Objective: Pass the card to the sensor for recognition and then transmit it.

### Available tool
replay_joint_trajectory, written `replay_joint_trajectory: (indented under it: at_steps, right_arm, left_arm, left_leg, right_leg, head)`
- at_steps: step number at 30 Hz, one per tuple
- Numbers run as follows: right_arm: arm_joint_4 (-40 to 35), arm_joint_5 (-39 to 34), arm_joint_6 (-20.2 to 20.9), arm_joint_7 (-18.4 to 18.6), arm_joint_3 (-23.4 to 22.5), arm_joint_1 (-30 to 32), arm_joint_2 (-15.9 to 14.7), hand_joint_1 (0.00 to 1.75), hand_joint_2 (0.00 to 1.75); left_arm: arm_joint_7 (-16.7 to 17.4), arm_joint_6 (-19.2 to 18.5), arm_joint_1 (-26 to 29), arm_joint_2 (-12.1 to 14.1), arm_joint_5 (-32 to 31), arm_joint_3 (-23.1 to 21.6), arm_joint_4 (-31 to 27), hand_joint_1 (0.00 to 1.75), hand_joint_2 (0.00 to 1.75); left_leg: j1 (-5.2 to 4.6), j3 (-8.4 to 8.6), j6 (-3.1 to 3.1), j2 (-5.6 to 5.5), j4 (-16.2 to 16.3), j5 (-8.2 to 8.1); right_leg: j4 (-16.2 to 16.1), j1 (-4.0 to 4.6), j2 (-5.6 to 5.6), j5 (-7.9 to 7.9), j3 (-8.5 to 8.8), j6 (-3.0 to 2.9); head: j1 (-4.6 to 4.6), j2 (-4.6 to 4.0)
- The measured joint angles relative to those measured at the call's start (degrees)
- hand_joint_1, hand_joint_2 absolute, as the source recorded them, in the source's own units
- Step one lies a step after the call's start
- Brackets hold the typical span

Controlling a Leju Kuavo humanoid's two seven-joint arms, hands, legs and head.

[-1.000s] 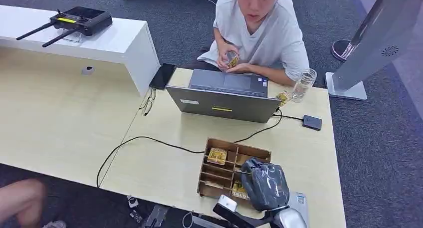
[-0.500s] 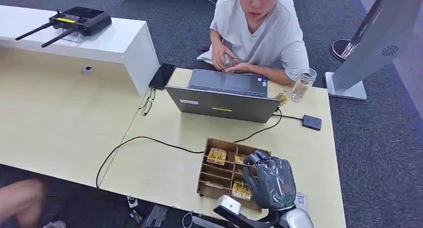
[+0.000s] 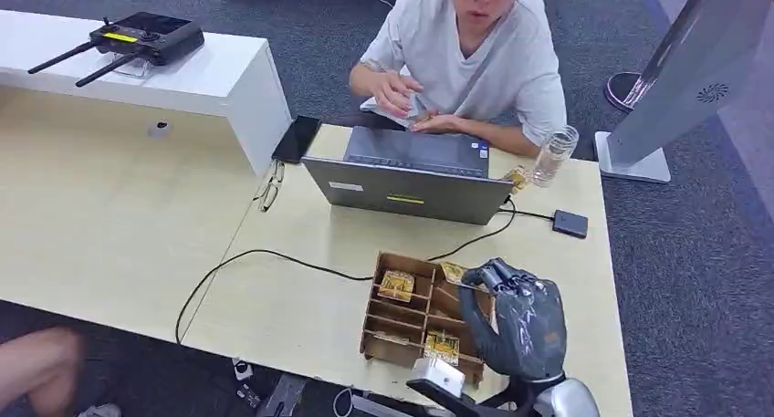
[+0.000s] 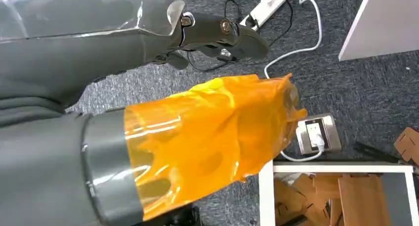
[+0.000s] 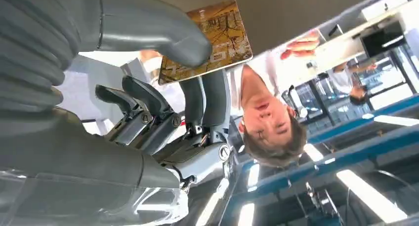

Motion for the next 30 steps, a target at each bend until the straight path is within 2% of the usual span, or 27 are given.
replay_joint_trajectory:
  at_steps: [22, 30]
  right_arm:
    - [0.5, -2.8, -0.7, 0.6, -6.6, -5.3, -0.1, 1.75, 1.75]
    - [2.0, -3.4, -0.4, 0.8, -7.5, -6.7, 1.3, 1.75, 1.75]
  left_arm:
    - [0.6, -0.6, -0.1, 0.0, -1.5, -0.3, 0.0, 0.0, 0.0]
    - [0.8, -0.7, -0.2, 0.0, -1.8, -0.6, 0.0, 0.0, 0.0]
  left_leg:
    - [-0.01, 0.0, 0.0, -0.03, 0.0, 0.01]
    - [-0.01, 0.0, 0.0, -0.05, 0.0, 0.01]
  right_leg:
    - [0.0, 0.0, -0.04, 0.0, 0.03, 0.0]
    - [0.0, 0.0, -0.06, 0.0, 0.03, 0.0]
  head:
    - [0.0, 0.0]
    - [0.0, 0.0]
